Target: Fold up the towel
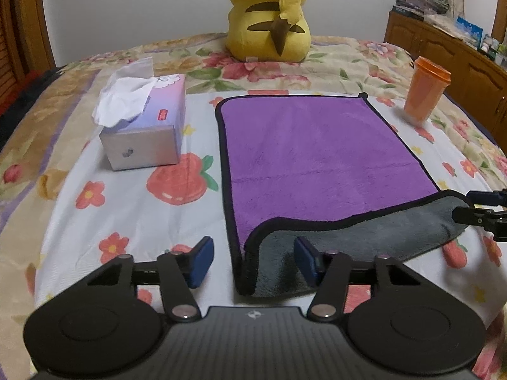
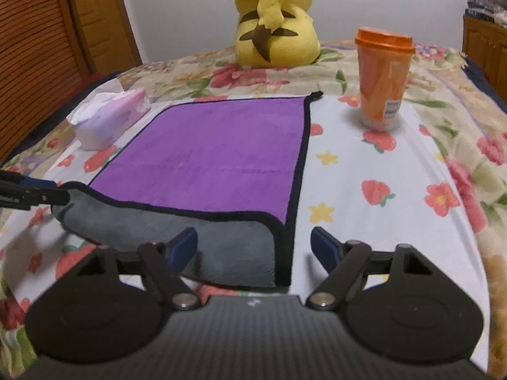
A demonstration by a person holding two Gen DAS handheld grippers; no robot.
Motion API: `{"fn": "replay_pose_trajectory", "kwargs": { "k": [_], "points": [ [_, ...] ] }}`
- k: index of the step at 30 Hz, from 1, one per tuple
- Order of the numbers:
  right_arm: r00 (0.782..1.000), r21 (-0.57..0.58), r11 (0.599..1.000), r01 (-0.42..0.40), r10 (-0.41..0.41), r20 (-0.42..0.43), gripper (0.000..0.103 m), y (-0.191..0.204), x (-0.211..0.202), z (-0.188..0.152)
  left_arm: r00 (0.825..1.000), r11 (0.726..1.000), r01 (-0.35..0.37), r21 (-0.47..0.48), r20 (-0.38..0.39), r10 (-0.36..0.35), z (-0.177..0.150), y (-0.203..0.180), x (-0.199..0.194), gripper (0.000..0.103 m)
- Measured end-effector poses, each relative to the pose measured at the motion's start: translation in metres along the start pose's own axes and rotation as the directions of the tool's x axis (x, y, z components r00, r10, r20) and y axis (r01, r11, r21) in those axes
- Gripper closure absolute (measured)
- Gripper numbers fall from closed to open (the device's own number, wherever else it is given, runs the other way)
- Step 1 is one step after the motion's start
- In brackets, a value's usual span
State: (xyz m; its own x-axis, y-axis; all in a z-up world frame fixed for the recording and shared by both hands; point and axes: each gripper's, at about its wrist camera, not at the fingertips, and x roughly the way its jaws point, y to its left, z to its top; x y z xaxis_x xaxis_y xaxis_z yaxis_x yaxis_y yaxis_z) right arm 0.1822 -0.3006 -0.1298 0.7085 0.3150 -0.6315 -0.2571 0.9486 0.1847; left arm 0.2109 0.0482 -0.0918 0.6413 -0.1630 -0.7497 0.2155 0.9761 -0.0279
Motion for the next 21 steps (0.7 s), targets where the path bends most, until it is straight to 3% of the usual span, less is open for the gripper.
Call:
{"fn": "replay_pose_trajectory", "kwargs": {
  "k": [6,15,21],
  "points": [
    [0.999,0.034,0.999,-0.03,0.03,-0.02,0.031,-0.006,0.005,0.003,1.0,0.999,0.029,-0.033,-0.011,-0.029,0.001,0.003,0.004,0.076],
    [0.996,0.079,0.994,-0.07,0.074,-0.053,0.047,-0.016,0.01,0.003,0.999,0.999,0.031,-0.042,-0.018,-0.032,-0.002,0.002,0.007,0.082],
    [0.992,0.083,0.992,-0.095,0.101,-0.077,0.063,-0.016,0.009,0.004,0.999,0.999,0.025,-0.023,-0.024,-0.026,-0.006,0.001,0.007,0.091]
  ]
}}
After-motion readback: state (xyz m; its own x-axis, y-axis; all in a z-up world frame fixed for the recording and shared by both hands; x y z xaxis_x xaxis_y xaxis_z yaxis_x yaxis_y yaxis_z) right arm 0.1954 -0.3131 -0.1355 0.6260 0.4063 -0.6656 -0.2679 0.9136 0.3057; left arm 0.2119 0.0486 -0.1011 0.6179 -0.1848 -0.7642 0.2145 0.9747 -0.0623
